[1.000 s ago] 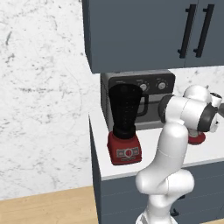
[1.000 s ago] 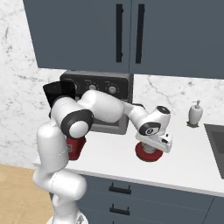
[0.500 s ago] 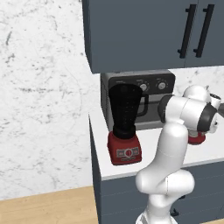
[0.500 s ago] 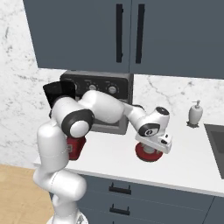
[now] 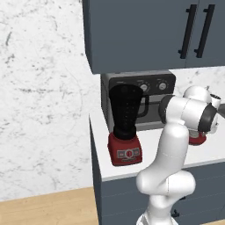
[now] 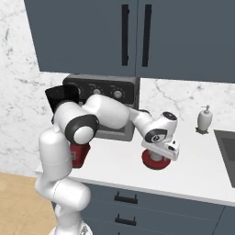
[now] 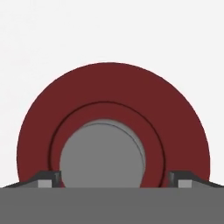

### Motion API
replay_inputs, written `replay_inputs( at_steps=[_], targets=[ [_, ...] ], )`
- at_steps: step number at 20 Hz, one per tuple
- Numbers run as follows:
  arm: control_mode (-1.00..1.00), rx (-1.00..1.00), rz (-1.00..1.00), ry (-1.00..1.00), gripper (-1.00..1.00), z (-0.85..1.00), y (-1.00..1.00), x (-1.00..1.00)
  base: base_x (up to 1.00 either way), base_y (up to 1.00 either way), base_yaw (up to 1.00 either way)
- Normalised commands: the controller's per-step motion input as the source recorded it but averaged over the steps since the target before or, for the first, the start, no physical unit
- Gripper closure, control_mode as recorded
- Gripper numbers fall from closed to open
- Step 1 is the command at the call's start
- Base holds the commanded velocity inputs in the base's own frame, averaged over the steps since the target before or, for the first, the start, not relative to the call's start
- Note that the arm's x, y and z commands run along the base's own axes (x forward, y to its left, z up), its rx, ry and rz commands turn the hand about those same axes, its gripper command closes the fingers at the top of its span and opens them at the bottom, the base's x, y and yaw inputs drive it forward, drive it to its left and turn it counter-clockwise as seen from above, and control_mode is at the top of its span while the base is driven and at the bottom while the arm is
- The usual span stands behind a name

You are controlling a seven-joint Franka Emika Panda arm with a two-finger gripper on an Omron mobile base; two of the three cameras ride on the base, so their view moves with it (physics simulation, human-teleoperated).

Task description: Close the lid blender by securely placing the lid on top.

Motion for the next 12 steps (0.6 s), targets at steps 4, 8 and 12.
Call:
replay_inputs(
  at_steps=[4, 8, 12],
  targets=[
    [-1.00, 0.00, 0.00, 0.00, -1.00, -0.41, 0.63, 0.19, 0.00, 0.00, 0.00],
    [-1.00, -0.04, 0.00, 0.00, 1.00, -0.83, 0.75, 0.00, 0.00, 0.00, 0.00],
    [-1.00, -0.01, 0.00, 0.00, 1.00, -0.82, 0.59, 0.00, 0.00, 0.00, 0.00]
  ],
)
